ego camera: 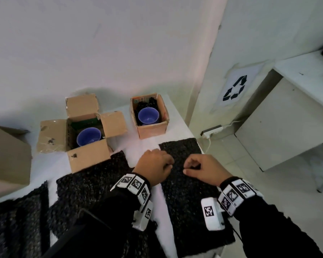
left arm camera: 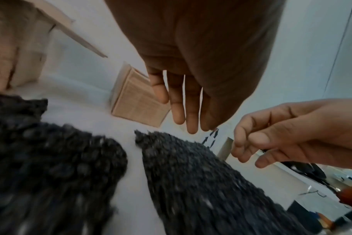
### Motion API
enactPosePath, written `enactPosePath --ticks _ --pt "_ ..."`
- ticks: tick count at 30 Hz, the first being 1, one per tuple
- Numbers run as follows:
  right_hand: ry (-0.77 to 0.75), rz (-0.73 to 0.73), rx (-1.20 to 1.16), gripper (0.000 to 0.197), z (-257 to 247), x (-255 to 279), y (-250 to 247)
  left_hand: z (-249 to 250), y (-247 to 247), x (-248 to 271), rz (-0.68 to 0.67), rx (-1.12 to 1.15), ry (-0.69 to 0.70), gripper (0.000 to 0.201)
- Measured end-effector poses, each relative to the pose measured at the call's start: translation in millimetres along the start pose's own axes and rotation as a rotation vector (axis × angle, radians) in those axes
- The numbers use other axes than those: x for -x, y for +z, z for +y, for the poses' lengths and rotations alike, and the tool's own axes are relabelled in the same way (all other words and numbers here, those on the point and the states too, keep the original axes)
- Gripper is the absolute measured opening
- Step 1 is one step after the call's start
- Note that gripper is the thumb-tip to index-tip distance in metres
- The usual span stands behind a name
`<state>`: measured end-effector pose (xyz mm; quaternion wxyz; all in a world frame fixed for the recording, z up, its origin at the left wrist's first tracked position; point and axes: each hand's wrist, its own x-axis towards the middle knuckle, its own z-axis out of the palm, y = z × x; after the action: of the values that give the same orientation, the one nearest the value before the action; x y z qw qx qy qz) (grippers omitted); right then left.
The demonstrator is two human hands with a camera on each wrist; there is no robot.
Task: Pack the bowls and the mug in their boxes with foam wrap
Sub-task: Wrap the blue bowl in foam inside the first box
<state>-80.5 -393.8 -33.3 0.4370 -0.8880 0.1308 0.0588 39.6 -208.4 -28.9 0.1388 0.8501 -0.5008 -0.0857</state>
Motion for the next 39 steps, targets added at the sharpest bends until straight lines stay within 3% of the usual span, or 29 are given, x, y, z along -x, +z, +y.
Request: enactPosePath --ticks 4,6,8,12,17,19,21,25,27,30,32,34,37,39 --pt "0.079 -0.119 0.301 0.064 17.4 39.6 13.3 20.4 26.5 23.6 -0.115 0.066 0.017 0.029" --pt "0.096 -0.184 0.470 0.073 24.0 51.5 23.6 25.7 35.8 32.2 -0.163 0.077 -0.006 0.032" --pt "0.048 -0.138 0.537 0.064 30.4 56.7 31.3 28.0 42.2 38.9 -0.184 0.070 -0.021 0.035" --pt "-0.012 0.049 0.463 0.024 37.4 56.9 31.9 26.9 46.1 48.2 -0.116 0.085 -0.017 0.032" --pt "0.002 0.274 0.152 0.012 33.9 52.4 8.6 31.2 45.3 50.7 0.301 0.339 -0.104 0.034" --pt "0.027 0.352 0.016 0.008 29.7 49.7 -4.4 32.3 45.9 49.2 0.383 0.400 -0.162 0.040" --pt "0.021 0.426 -0.040 0.019 25.7 47.2 -14.0 33.3 47.0 48.0 0.309 0.375 -0.166 0.047" --pt "0.049 0.493 -0.128 0.029 17.7 41.9 -23.3 37.7 56.9 44.6 -0.051 0.091 -0.072 0.069" --pt "0.085 0.478 -0.178 0.027 15.3 38.7 -23.5 43.5 58.8 44.7 0.068 0.104 -0.083 0.073" --pt "0.078 0.361 -0.273 0.023 3.9 33.7 -24.0 49.3 47.3 37.2 0.456 0.172 -0.079 0.087" --pt "0.056 0.257 -0.360 0.027 -8.5 30.8 -22.9 49.3 30.9 29.0 0.496 0.146 -0.024 0.100" --pt "0.043 0.195 -0.446 0.034 -20.9 27.8 -20.9 46.5 16.1 19.0 0.427 0.124 0.019 0.091" --pt "-0.010 0.157 -0.540 0.049 -38.5 22.9 -20.8 36.7 7.3 8.1 0.398 0.156 0.056 0.047" --pt "-0.054 0.160 -0.543 0.032 -48.5 18.3 -20.4 31.3 2.8 6.6 0.401 0.201 0.062 0.031"
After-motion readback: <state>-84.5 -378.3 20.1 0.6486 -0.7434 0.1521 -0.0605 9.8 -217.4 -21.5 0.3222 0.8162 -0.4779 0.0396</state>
